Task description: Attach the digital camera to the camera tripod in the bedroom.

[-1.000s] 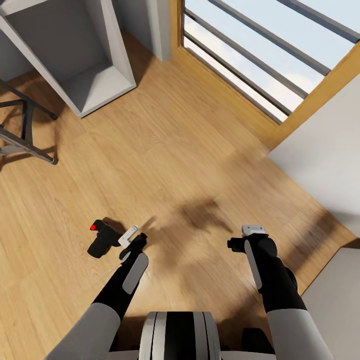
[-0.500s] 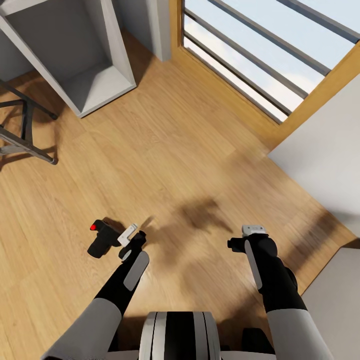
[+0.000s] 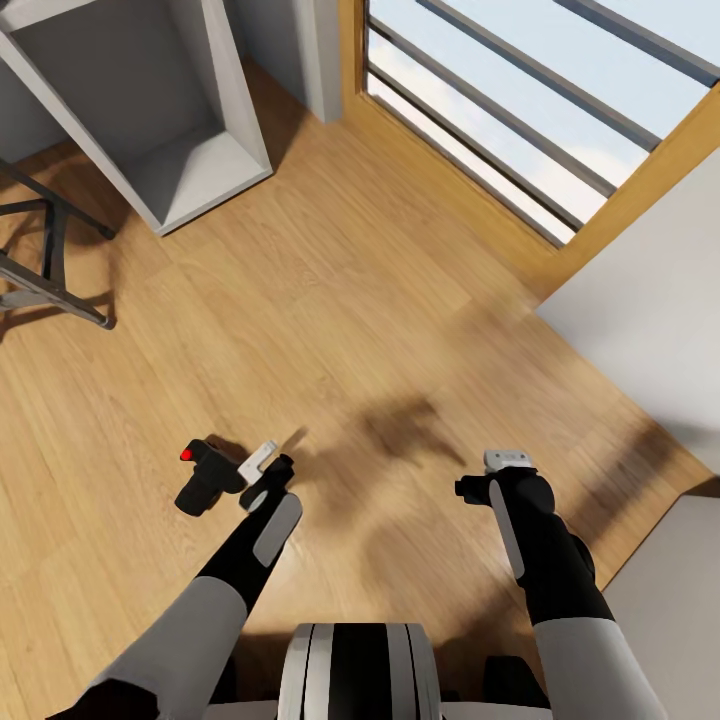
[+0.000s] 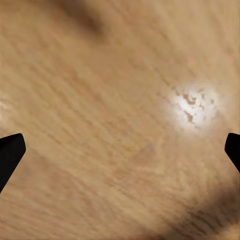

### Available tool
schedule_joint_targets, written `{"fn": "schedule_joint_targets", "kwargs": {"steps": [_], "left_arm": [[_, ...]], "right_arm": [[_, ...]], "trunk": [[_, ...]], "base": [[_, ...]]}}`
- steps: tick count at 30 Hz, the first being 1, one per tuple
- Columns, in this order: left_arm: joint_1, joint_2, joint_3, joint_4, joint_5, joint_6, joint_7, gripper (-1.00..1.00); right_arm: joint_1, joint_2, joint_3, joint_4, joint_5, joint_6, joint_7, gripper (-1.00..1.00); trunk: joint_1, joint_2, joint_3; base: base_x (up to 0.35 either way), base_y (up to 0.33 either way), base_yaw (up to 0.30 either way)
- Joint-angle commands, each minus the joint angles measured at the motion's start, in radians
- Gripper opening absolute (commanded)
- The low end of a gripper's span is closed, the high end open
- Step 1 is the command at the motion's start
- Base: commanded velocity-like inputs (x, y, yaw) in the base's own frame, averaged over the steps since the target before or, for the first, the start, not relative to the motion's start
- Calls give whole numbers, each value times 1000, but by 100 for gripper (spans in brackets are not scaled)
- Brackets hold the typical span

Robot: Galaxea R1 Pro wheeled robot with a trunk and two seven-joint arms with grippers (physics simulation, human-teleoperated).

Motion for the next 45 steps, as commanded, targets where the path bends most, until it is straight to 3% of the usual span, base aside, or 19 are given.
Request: {"fn": "schedule_joint_targets", "kwargs": {"steps": [1, 8, 18, 24, 33, 39, 45], "left_arm": [[-2, 0, -7, 2, 9, -16, 3, 100], [-7, 0, -27, 12, 10, -74, 3, 100], [-8, 0, -31, 29, 13, -103, 3, 100], [-8, 0, -31, 65, 23, -162, 4, 100], [-8, 0, -31, 81, 36, -176, 5, 100], [-8, 0, -31, 87, 78, -179, 5, 100], [-8, 0, -31, 89, 87, -180, 11, 100]], "right_arm": [[0, 1, -1, -1, 7, 4, 3, 100], [0, 1, -1, -1, 7, 4, 3, 100], [0, 1, -1, -1, 7, 4, 3, 100], [0, 1, -1, -1, 7, 4, 3, 100], [0, 1, -1, -1, 7, 3, 3, 100], [0, 1, -1, -1, 7, 3, 3, 100], [0, 1, -1, -1, 7, 3, 3, 100]], "trunk": [[0, 0, -1], [0, 0, -1], [0, 0, -1], [0, 0, -1], [0, 0, -1], [0, 0, -1], [0, 0, -1]], "base": [[0, 0, 0], [0, 0, 0], [0, 0, 0], [0, 0, 0], [0, 0, 0], [0, 0, 0], [0, 0, 0]]}}
